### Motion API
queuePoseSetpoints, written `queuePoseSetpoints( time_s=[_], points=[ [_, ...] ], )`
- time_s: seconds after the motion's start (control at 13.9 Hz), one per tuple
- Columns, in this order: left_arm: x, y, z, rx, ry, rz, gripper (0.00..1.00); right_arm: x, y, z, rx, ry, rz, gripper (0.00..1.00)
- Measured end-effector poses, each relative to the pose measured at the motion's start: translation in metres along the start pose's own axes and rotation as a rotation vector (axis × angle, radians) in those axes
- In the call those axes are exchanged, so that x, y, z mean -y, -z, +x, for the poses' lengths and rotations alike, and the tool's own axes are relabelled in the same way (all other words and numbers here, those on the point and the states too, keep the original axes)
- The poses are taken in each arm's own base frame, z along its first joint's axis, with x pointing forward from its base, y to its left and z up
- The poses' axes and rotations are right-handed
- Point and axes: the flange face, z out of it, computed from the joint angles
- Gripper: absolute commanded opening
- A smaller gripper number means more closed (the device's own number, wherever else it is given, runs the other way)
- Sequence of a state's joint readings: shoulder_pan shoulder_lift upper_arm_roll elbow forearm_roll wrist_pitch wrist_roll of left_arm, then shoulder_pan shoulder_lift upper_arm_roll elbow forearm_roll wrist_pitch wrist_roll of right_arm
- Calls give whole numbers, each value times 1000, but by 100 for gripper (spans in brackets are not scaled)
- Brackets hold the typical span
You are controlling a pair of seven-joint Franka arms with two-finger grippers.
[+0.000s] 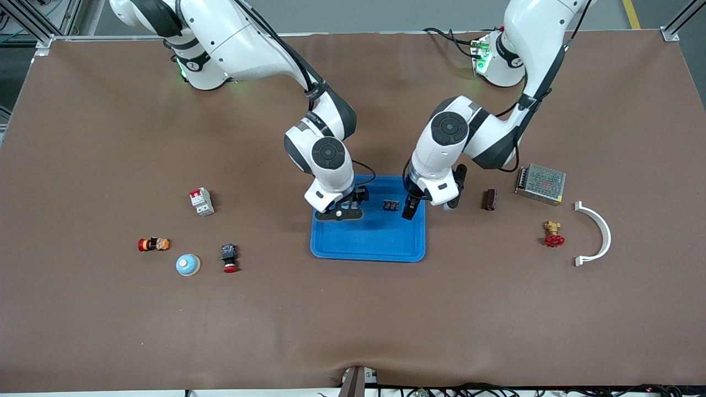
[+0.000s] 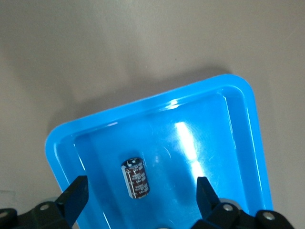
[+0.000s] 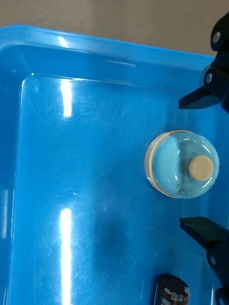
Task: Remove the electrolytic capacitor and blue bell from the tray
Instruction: 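Grasp the second capacitor with the left gripper while the right gripper grips the bell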
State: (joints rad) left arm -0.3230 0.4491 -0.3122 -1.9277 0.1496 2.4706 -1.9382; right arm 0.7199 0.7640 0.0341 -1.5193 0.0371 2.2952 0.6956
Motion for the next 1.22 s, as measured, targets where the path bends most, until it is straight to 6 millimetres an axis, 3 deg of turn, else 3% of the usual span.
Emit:
queuePoseSetpoints(
  time_s=[0.29, 0.65, 1.22],
  points=[
    [-2, -18, -18, -5, 11, 11, 100, -1, -5, -1, -3, -1, 2, 100],
    [-6, -35, -31, -17, 40, 14, 100, -3, -24, 0, -18, -2, 14, 100],
    [-10, -38, -30, -24, 81, 25, 100, -3, -28, 0, -19, -2, 14, 100]
  ],
)
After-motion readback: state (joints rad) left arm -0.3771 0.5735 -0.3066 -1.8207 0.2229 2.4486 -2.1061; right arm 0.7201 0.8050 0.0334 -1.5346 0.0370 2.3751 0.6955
